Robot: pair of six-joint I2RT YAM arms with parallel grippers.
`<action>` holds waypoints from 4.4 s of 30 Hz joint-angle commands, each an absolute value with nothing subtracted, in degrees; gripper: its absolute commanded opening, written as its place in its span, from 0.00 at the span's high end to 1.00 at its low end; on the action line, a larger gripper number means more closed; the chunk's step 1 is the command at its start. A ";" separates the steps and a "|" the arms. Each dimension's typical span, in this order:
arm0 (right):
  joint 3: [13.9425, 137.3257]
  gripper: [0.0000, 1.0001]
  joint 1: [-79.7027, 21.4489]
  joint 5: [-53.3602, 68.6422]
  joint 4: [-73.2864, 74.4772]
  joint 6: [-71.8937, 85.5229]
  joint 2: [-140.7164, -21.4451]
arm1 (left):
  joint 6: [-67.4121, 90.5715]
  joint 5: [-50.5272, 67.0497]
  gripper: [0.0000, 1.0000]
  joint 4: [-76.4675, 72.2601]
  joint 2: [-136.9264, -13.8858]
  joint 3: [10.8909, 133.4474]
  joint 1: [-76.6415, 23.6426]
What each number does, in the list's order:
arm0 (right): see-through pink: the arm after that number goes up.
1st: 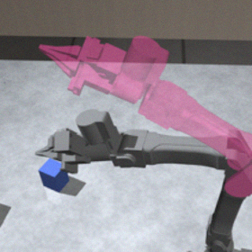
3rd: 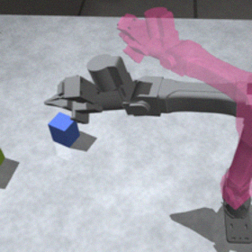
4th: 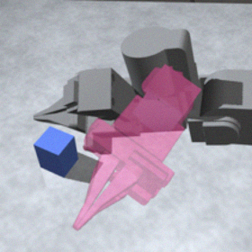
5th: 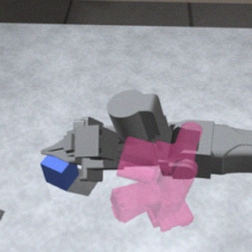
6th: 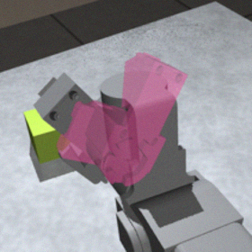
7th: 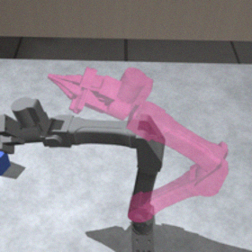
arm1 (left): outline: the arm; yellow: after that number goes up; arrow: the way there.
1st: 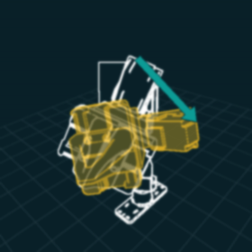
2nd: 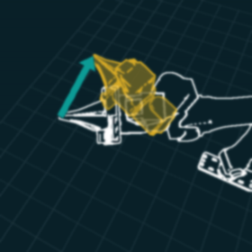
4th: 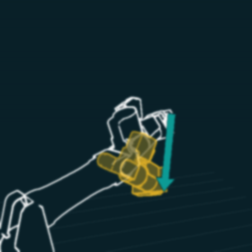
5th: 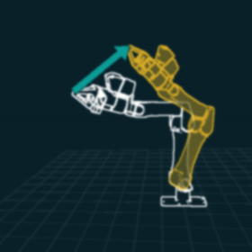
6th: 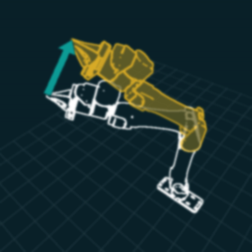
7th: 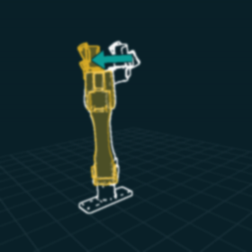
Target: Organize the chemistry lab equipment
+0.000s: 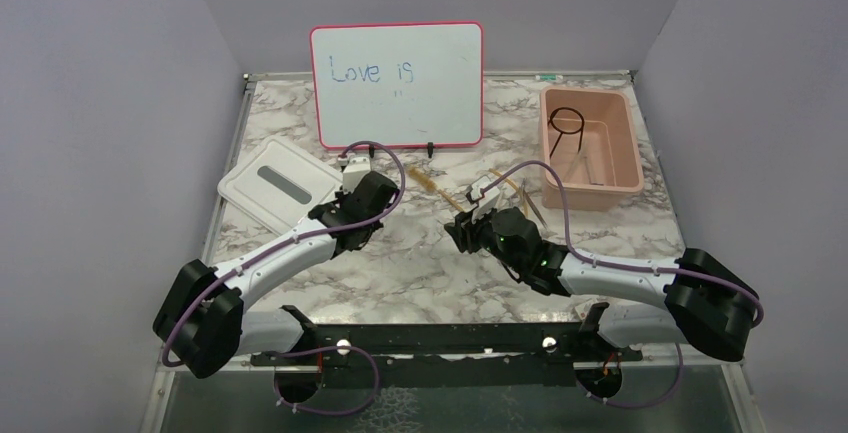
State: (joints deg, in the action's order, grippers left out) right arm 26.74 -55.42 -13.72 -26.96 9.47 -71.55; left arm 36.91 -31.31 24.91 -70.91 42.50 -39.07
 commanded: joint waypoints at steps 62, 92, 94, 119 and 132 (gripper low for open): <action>28.04 0.56 -55.50 -14.15 -28.76 9.93 -72.80 | 38.56 -27.77 0.45 30.91 -64.57 45.34 -34.74; 28.04 0.57 -55.54 -14.70 -28.78 9.93 -72.96 | 37.79 -22.50 0.51 25.41 -67.96 43.55 -34.54; 28.04 0.57 -55.55 -14.69 -28.75 9.93 -73.02 | 37.71 -22.29 0.51 25.16 -68.04 43.60 -34.50; 48.03 0.60 -50.43 -25.03 -0.94 20.15 -87.10 | 28.00 -22.51 0.43 26.70 -53.64 51.53 -34.19; 67.48 0.68 -48.34 -22.98 11.11 16.51 -106.92 | 26.56 -4.76 0.31 11.77 -42.10 41.08 -34.20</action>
State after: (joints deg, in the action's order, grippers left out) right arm 62.94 -48.29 -21.96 6.55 17.96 -103.11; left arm 26.50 -13.72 17.98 -42.85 42.85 -34.46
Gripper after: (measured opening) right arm 0.324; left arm 0.691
